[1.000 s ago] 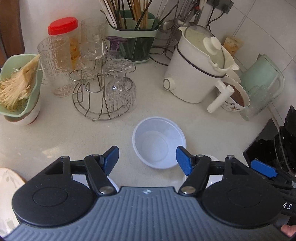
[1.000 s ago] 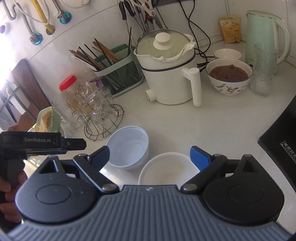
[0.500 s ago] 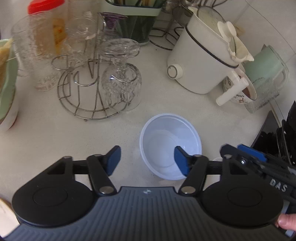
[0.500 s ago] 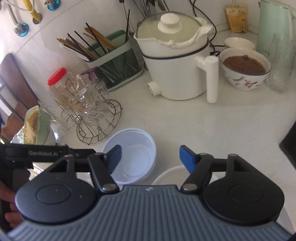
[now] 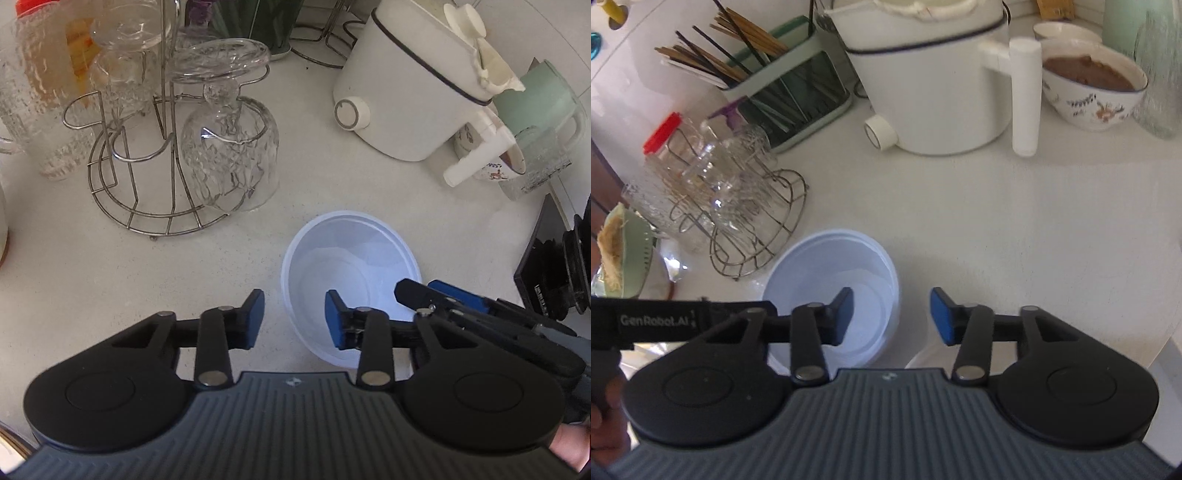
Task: Organize plates and bowls
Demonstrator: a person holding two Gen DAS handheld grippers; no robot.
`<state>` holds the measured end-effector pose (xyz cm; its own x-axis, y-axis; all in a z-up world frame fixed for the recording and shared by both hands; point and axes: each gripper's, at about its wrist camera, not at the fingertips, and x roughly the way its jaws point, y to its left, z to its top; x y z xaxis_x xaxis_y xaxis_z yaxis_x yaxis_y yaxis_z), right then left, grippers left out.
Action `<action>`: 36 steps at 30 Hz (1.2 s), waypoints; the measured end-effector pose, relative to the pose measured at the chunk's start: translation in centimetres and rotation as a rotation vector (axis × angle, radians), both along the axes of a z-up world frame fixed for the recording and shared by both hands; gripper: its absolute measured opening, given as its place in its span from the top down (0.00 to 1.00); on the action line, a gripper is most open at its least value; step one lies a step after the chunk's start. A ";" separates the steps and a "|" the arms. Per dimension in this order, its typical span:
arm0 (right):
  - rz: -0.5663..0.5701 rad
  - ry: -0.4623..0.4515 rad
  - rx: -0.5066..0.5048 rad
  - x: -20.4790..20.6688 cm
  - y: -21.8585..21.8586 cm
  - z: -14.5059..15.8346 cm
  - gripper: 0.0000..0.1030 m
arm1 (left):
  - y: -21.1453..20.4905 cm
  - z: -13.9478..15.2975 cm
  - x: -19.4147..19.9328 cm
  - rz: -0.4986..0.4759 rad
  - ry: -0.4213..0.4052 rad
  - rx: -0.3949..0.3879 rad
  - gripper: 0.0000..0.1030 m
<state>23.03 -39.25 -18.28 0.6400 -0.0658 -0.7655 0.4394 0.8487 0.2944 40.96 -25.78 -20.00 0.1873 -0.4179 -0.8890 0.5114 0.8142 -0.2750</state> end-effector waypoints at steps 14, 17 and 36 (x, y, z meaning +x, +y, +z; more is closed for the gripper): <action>0.047 -0.002 0.060 -0.3 0.1 -0.5 0.81 | 0.4 -0.1 0.3 0.048 0.044 -0.035 0.74; 0.053 -0.024 0.077 -0.6 0.1 0.2 0.81 | 0.8 0.8 0.2 0.066 0.036 -0.046 0.74; 0.115 -0.126 0.132 -2.9 0.1 4.6 0.81 | 3.6 5.8 -2.5 0.160 0.031 -0.111 0.74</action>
<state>20.14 -39.18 -13.67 0.7289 0.1088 -0.6759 0.2945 0.8414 0.4530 38.48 -22.19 -14.17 0.2327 -0.4806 -0.8455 0.3683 0.8481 -0.3808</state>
